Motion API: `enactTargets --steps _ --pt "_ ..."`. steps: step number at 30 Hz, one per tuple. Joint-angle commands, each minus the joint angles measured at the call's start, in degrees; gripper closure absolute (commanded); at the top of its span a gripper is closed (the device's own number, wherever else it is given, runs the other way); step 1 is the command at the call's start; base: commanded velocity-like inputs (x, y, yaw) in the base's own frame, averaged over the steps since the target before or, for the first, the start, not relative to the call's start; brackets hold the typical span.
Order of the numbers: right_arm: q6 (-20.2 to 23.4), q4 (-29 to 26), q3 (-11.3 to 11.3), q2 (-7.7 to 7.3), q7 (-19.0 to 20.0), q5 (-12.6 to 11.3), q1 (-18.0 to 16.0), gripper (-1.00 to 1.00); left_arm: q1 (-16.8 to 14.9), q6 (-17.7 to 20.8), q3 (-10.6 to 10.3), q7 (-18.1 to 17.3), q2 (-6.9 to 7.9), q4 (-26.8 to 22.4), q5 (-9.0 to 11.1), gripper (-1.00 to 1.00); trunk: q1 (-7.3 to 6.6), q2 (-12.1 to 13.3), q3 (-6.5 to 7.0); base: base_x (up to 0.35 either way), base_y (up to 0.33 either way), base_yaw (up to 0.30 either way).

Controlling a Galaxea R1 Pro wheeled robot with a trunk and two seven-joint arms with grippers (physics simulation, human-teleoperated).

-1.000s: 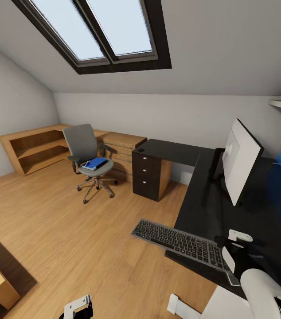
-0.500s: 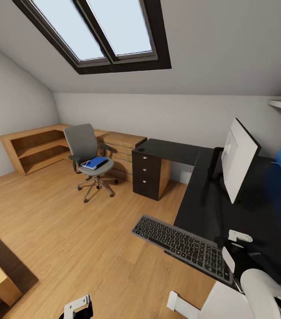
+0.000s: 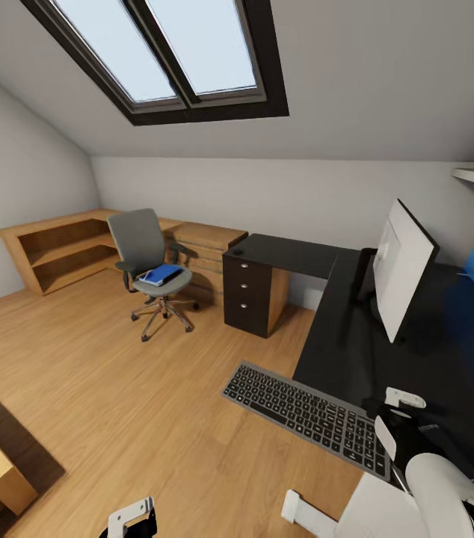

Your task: In the bedroom, organize the workspace by keeping the computer under the desk, ensuring the monitor is on the desk, placing the keyboard on the desk next to the monitor, placing the mouse on the desk next to the keyboard, moving the folder from the swivel chair onto the desk next to the mouse, stacking the notebook on top of the folder with the pen on top of the notebook, and positioning the swivel chair next to the desk.

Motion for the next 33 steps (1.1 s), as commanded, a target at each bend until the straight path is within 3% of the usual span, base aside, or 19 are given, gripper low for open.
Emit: enactTargets --steps 1,33 --pt "0.33 -0.09 -0.29 0.04 0.03 0.60 -0.03 -1.00 -0.05 -0.36 -0.22 0.33 0.04 0.01 0.60 -1.00 0.00 -0.04 -0.06 -0.013 0.000 0.000" --pt "0.06 -0.41 -0.22 0.13 0.08 0.60 -0.02 -1.00 -0.05 -0.36 -0.22 0.33 0.04 0.01 0.60 -1.00 0.00 -0.04 -0.06 -0.092 0.018 0.000"
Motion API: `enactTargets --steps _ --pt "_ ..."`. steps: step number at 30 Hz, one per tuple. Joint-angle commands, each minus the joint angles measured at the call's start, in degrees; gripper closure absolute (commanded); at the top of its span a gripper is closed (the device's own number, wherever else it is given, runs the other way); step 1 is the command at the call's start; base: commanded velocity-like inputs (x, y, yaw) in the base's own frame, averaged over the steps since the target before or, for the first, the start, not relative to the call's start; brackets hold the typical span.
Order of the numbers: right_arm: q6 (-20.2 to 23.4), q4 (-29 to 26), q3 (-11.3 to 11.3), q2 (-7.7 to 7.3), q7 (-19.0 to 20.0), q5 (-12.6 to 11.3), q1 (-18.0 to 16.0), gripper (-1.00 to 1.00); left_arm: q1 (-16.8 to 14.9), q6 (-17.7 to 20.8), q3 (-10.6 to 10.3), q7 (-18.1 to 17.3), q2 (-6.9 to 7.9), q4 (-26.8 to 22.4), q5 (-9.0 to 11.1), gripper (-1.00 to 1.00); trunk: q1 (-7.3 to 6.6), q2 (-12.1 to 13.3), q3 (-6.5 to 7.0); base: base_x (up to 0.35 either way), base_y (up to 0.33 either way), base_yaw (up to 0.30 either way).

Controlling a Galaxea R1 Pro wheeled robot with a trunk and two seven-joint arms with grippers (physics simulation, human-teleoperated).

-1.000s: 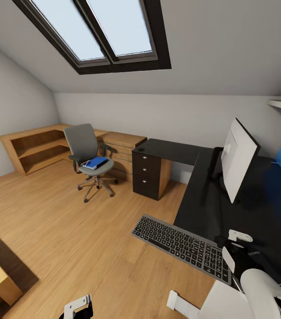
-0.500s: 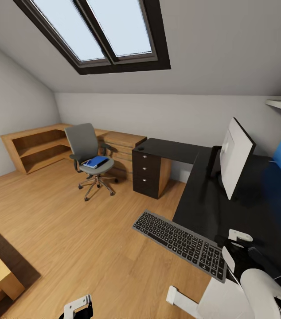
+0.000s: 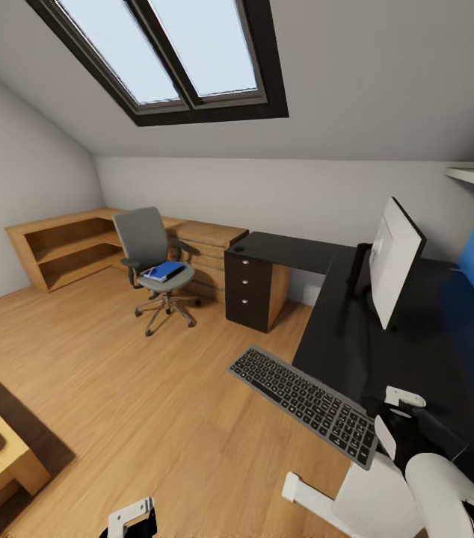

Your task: In the bedroom, organize the workspace by keeping the computer under the desk, ensuring the monitor is on the desk, placing the keyboard on the desk next to the monitor, placing the mouse on the desk next to the keyboard, moving the folder from the swivel chair onto the desk next to the mouse, stacking the notebook on top of the folder with the pen on top of the notebook, and positioning the swivel chair next to the desk.

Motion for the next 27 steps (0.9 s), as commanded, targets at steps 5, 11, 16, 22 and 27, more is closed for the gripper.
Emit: enactTargets --steps 5,11,16,22,27 --pt "0.38 -0.16 -0.27 -0.02 -0.01 0.60 -0.04 -1.00 -0.04 -0.36 -0.23 0.33 0.05 0.02 0.60 -1.00 -0.02 -0.04 -0.06 -0.083 0.060 0.000" --pt "0.38 -0.18 -0.27 -0.04 -0.01 0.60 -0.04 -1.00 -0.04 -0.33 -0.23 0.32 0.05 0.02 0.60 -1.00 -0.02 -0.04 -0.06 -0.152 0.118 0.000" --pt "0.38 -0.18 -0.27 -0.04 -0.01 0.60 -0.04 -1.00 -0.05 -0.35 -0.23 0.33 0.05 0.02 0.60 -1.00 -0.02 -0.04 -0.06 -0.027 0.017 0.000" --pt "-0.47 -0.18 -0.27 -0.04 -0.01 0.60 -0.04 -1.00 -0.05 -0.32 -0.23 0.33 0.05 0.02 0.60 -1.00 -0.02 -0.04 -0.06 -0.081 0.026 0.000" --pt "-1.13 -0.27 -0.30 -0.04 -0.01 0.60 -0.04 -1.00 -0.05 -0.31 -0.23 0.33 0.05 0.02 0.60 -1.00 -0.02 -0.04 -0.06 -0.050 0.015 0.000"
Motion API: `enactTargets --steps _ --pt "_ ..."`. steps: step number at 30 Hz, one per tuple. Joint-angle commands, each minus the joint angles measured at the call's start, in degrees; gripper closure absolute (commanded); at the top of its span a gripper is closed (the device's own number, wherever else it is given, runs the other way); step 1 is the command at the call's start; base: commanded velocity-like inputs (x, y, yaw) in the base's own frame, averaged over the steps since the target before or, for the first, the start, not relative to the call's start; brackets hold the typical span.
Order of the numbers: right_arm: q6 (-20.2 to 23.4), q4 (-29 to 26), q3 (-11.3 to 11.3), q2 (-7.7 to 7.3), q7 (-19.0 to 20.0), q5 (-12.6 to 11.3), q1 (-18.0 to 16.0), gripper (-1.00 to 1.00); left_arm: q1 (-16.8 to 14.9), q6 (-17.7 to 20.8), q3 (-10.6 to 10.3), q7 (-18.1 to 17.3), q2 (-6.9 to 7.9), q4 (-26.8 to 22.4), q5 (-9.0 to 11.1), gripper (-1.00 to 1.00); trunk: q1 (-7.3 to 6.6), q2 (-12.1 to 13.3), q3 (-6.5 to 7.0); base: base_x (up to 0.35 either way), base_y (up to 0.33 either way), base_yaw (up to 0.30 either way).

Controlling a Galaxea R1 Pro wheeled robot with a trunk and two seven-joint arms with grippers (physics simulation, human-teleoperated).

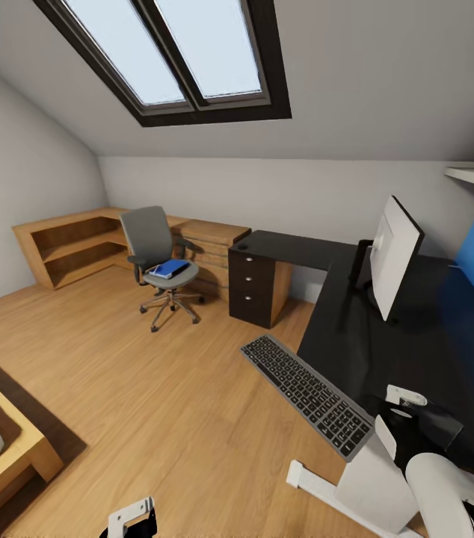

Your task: In the bedroom, organize the workspace by keeping the computer under the desk, ensuring the monitor is on the desk, placing the keyboard on the desk next to the monitor, placing the mouse on the desk next to the keyboard, moving the folder from the swivel chair onto the desk next to the mouse, stacking the notebook on top of the folder with the pen on top of the notebook, and positioning the swivel chair next to the desk.

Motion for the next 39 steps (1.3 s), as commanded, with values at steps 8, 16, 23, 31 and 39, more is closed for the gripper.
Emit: enactTargets --steps 8,16,23,31,39 --pt "-4.77 -0.23 -0.52 0.09 -0.03 0.33 -0.04 -1.00 -0.04 -0.33 -0.22 0.41 0.05 0.01 0.68 -1.00 -0.88 1.57 0.66 -0.006 0.002 0.000" --pt "-12.40 -0.95 -0.84 0.15 0.05 0.01 -0.04 -1.00 -0.04 -0.19 -0.30 0.43 0.07 0.09 0.73 -1.00 -2.64 4.77 2.10 0.000 0.000 0.000" --pt "-13.01 -7.48 -0.86 1.72 0.12 -0.08 0.11 -1.00 -0.04 -0.02 -0.32 0.48 0.05 2.80 0.76 -1.00 -4.17 7.58 3.35 0.000 0.000 0.000" --pt "-4.06 -23.14 -0.92 7.02 0.18 -0.09 2.29 -1.00 -0.04 0.09 -0.25 0.68 0.04 5.16 0.77 -1.00 -5.93 10.79 4.79 0.000 0.000 0.000" --pt "20.96 -50.53 -0.80 11.90 5.62 -14.70 13.88 -1.00 -0.02 0.05 -0.15 0.40 0.15 5.53 0.70 -1.00 -7.47 13.60 6.04 0.000 0.000 0.000"
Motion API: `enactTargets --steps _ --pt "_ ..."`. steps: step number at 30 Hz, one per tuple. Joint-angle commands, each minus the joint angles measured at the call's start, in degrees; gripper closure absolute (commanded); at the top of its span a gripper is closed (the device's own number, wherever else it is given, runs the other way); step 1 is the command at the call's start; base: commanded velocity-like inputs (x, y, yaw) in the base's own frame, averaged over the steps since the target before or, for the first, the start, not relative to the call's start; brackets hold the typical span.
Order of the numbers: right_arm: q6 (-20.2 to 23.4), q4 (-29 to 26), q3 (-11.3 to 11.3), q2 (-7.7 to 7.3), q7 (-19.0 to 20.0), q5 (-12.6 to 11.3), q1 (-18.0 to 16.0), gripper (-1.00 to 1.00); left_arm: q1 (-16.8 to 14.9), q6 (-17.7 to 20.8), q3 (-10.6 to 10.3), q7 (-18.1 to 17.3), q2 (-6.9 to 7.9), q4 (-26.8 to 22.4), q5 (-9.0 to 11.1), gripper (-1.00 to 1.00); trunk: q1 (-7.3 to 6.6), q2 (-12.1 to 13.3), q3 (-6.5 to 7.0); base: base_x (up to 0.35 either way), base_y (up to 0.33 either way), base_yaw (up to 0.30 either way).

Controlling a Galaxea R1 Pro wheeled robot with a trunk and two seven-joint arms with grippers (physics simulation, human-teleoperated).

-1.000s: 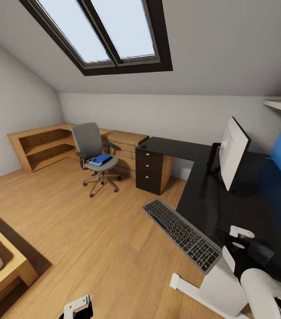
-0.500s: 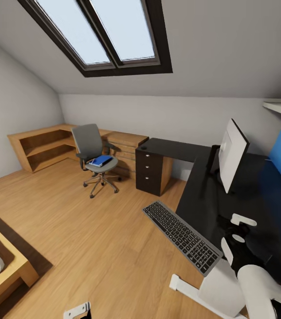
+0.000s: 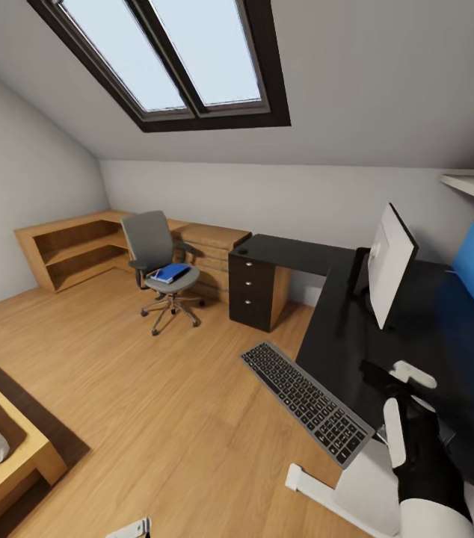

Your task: In the bedroom, organize the workspace by keeping the computer under the desk, ensuring the monitor is on the desk, placing the keyboard on the desk next to the monitor, placing the mouse on the desk next to the keyboard, moving the folder from the swivel chair onto the desk next to the mouse, stacking the notebook on top of the folder with the pen on top of the notebook, and positioning the swivel chair next to the desk.

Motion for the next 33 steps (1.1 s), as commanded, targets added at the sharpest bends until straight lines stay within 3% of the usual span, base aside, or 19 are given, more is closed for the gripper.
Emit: enactTargets --steps 1,2,3,6,12,13,26,33 --pt "3.74 -2.58 -0.14 0.16 0.04 -4.39 0.71 -1.00 -0.05 -0.40 -0.29 0.36 0.04 0.00 0.57 -1.00 0.01 -0.04 -0.07 0.000 0.000 0.000" --pt "5.35 -3.67 -0.24 0.19 0.14 -6.46 0.96 -1.00 -0.05 -0.44 -0.29 0.36 0.04 0.01 0.56 -1.00 0.01 -0.04 -0.07 0.000 0.000 0.000" --pt "10.27 -6.62 -1.54 0.22 0.37 -14.12 1.65 -1.00 -0.06 -0.60 -0.37 0.37 0.03 0.01 0.48 -1.00 0.01 -0.04 -0.07 0.000 0.000 0.000" --pt "12.15 -7.44 -2.61 0.19 0.44 -17.30 1.85 -1.00 -0.06 -0.71 -0.40 0.37 0.03 0.01 0.44 -1.00 0.01 -0.04 -0.07 -0.003 0.000 0.000" --pt "14.47 -7.98 -4.66 0.06 0.58 -19.55 2.03 -1.00 -0.05 -0.64 -0.44 0.36 -0.05 0.39 0.54 -1.00 0.01 -0.04 -0.07 -0.150 0.000 0.000" --pt "13.81 -5.54 -6.48 0.01 0.65 -20.03 2.07 -1.00 -0.06 -0.61 -0.37 0.29 -0.07 1.14 0.58 -1.00 0.01 -0.04 -0.07 -0.332 0.000 0.000" --pt "12.04 -2.22 -6.60 0.23 1.00 -20.27 2.07 -1.00 -0.06 -0.61 -0.26 0.37 0.02 1.16 0.49 -1.00 0.01 -0.04 -0.07 -0.336 0.000 0.000" --pt "10.37 3.28 -6.41 0.11 2.57 -20.29 2.07 -1.00 -0.06 -0.70 -0.20 0.37 0.02 1.16 0.49 -1.00 0.01 -0.04 -0.07 -0.329 0.000 0.000"
